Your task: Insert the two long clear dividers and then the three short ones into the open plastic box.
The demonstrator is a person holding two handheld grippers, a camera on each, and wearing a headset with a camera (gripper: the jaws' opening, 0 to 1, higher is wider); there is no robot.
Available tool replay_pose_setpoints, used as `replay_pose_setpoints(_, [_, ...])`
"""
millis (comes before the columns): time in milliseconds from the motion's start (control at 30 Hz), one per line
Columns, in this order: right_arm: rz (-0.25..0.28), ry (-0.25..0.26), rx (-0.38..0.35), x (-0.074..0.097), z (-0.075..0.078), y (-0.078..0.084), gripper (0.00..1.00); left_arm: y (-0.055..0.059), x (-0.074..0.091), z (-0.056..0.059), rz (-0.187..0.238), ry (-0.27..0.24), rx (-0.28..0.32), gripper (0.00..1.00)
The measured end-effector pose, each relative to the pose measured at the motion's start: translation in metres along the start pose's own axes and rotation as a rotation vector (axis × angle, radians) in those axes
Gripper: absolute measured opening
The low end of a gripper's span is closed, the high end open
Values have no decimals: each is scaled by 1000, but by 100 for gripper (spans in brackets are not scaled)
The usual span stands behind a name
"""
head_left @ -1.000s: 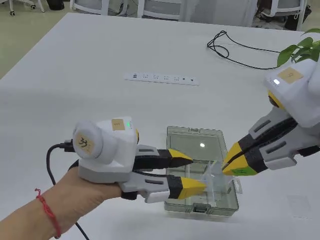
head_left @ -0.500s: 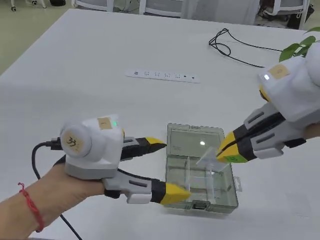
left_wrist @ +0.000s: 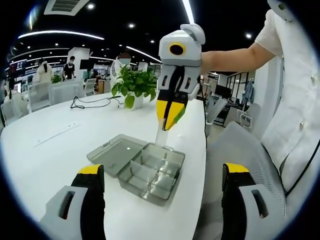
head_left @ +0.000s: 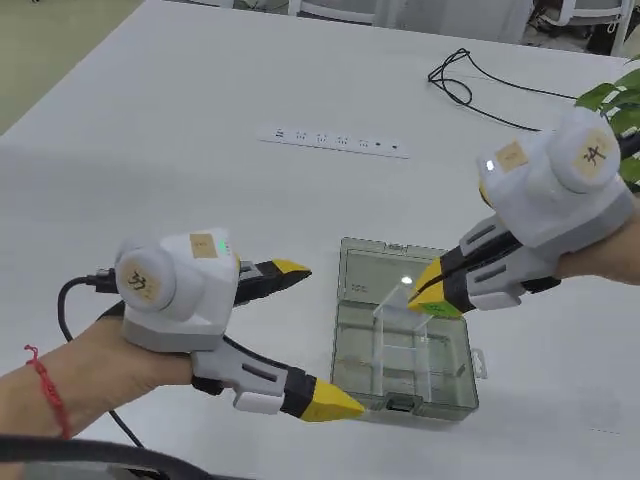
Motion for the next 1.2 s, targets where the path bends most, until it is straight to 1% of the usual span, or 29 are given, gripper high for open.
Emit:
replay_pose_setpoints(67, [-4,2,0,-6,2,0,3,2,0,-1,-8,-1,11,100])
replay_pose_setpoints(200, [-2,4,-5,-21,4,0,3,4,1,0,0,-2,26,100])
replay_pose_setpoints(267, [-3,6,-9,-31,10,5,3,4,1,0,4,-6,31,100])
replay_pose_setpoints(333, [-7,9,-13,-38,13,8,3,4,2,0,6,-9,38,100])
replay_pose_setpoints(467, [-13,15,-27,-44,15,12,3,4,3,-1,12,-14,49,100])
replay_pose_setpoints(567, [-6,12,-35,-52,19,18,3,4,4,-1,13,-15,51,100])
replay_pose_setpoints(733, [-6,15,-41,-53,19,21,3,6,4,0,11,-16,58,100])
replay_pose_setpoints(767, [-4,17,-38,-53,19,22,3,6,4,0,10,-16,59,100])
replay_pose_setpoints(800, [9,13,-51,-53,19,21,2,6,4,0,10,-15,60,100])
replay_pose_setpoints(867, [6,15,-39,-53,20,22,2,6,4,0,10,-15,61,100])
replay_pose_setpoints(933, [12,9,-48,-55,20,22,2,6,4,1,11,-13,62,100])
replay_pose_setpoints(1000, [12,16,-38,-55,22,23,2,6,4,1,10,-13,62,100])
replay_pose_setpoints(1067, [16,12,-37,-56,22,23,2,6,4,1,10,-13,65,100])
replay_pose_setpoints(1200, [3,12,-12,-62,22,23,2,6,4,1,10,-12,67,100])
Point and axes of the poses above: the centre of the closed fingertips' face, and the gripper's own axes: x roughly backward along the fingers, z roughly to its right, y roughly out of its underside, the point moved 7 cm from there along x, roughly backward along the fingers, and after that the axes turned 6 degrees about -y, right-handed, at the moved point
